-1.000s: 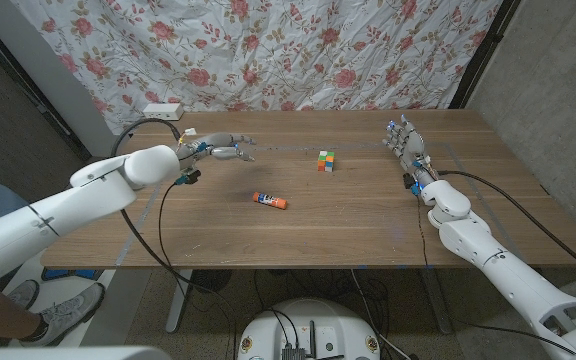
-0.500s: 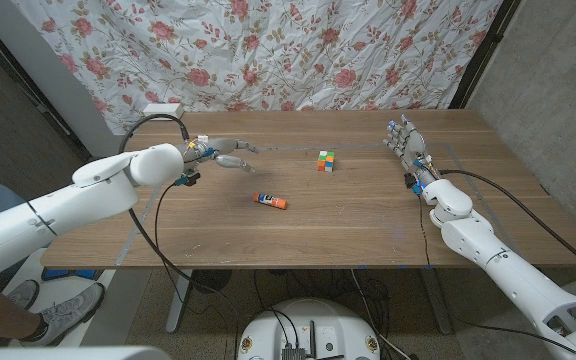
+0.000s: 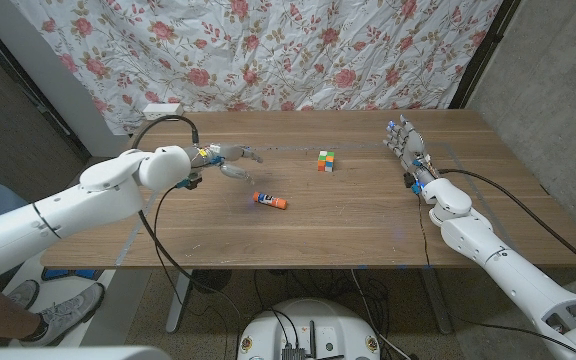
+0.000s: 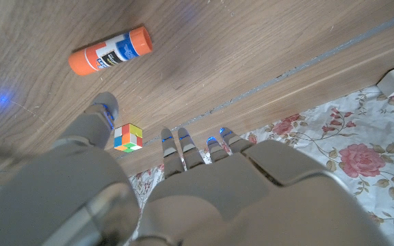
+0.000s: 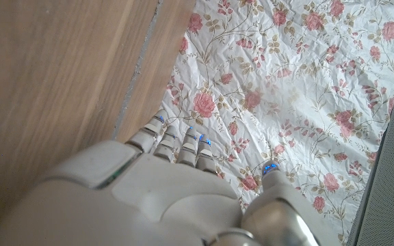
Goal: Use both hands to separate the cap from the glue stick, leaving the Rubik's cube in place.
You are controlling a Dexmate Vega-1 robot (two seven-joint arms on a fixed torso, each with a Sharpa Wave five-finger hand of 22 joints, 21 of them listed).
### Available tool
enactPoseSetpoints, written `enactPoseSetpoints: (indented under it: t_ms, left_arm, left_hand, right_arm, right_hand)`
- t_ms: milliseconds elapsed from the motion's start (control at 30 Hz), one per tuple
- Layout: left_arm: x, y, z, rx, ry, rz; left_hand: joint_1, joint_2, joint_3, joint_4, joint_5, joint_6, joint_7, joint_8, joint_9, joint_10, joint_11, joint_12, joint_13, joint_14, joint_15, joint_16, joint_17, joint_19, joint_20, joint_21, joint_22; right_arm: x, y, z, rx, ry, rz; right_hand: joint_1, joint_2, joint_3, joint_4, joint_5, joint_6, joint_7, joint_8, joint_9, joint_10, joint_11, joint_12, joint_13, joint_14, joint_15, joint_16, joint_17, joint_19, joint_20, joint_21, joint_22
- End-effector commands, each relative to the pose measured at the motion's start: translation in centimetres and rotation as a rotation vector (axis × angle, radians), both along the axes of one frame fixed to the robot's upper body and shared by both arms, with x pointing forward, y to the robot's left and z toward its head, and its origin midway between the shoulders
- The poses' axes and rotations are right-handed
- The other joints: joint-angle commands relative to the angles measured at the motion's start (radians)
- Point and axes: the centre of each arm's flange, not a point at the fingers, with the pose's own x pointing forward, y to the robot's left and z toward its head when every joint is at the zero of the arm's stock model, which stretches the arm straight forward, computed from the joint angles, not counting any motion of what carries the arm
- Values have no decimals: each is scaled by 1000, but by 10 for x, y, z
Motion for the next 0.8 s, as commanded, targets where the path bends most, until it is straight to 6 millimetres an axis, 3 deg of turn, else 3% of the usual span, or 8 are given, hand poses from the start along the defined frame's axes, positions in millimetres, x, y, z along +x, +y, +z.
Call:
enactPoseSetpoints:
  t_ms: [33,567,800]
  left_arm:
    - [-3,-16,-8,143,-48,54]
    - [-1,-39,-21,228,-76,128]
    - [3,-48,-34,249,-76,140]
  left_hand:
    - [18,-8,-6,1,2,10,-11,5,5,9,-12,1,3,10,-73,6,5,2,-70,7,2]
    - [54,-26,-18,2,-2,20,-11,8,7,16,-14,-4,4,15,-78,4,5,-16,-49,6,4]
    - [68,-29,-27,4,0,10,-10,3,7,25,2,-3,5,3,-74,0,5,-37,-29,3,5]
  right_arm:
    - [0,-2,0,3,4,-14]
    - [4,-1,0,10,14,-7]
    - [8,0,1,12,16,-3]
  right_hand:
    - [0,9,2,-6,3,-2,3,2,4,2,-5,6,4,-3,0,6,-1,-1,-5,2,3]
    - [3,13,3,-11,2,-3,0,2,4,-2,-11,4,4,-2,9,8,-6,1,2,4,3]
    - [4,15,3,-13,2,-4,-2,2,4,-1,-12,5,4,-4,23,8,-8,2,10,5,3]
